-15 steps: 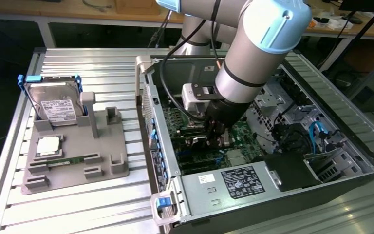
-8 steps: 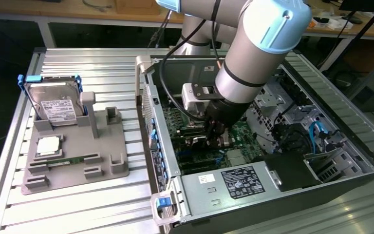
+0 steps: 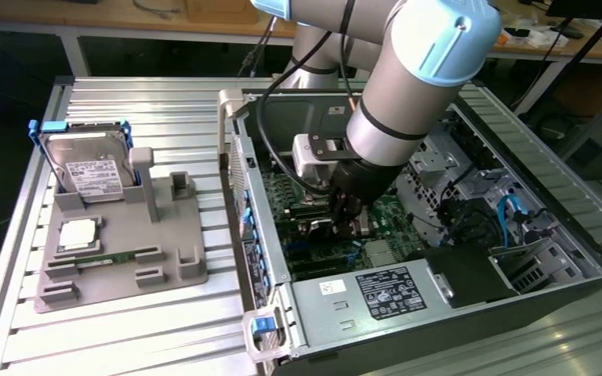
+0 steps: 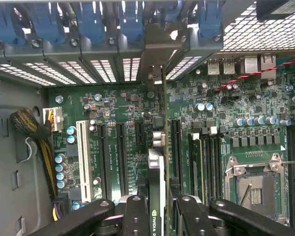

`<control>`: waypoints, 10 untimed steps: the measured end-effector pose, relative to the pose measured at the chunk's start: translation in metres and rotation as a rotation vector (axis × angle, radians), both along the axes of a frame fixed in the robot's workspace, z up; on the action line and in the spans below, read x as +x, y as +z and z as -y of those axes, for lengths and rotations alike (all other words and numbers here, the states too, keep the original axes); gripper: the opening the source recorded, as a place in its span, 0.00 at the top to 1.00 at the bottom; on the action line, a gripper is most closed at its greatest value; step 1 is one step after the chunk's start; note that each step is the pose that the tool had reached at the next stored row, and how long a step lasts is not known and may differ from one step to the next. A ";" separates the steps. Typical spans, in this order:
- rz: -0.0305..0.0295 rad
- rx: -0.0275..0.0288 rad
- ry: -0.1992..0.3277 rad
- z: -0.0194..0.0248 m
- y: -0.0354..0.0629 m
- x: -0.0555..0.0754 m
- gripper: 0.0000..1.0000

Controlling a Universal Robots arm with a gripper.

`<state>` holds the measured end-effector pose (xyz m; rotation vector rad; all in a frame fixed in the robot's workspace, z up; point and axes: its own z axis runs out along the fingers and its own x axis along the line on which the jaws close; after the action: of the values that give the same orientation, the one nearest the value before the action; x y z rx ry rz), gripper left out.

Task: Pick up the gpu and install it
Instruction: 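Insert the gpu into the slot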

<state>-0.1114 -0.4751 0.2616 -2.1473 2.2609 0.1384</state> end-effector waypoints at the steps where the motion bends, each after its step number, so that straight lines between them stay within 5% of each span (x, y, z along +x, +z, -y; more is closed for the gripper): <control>1: 0.0000 0.0000 0.000 0.0000 0.0000 0.000 0.73; 10: 0.0000 0.0000 0.000 0.0000 0.0000 0.006 0.73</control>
<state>-0.1053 -0.4751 0.2617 -2.1474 2.2609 0.1385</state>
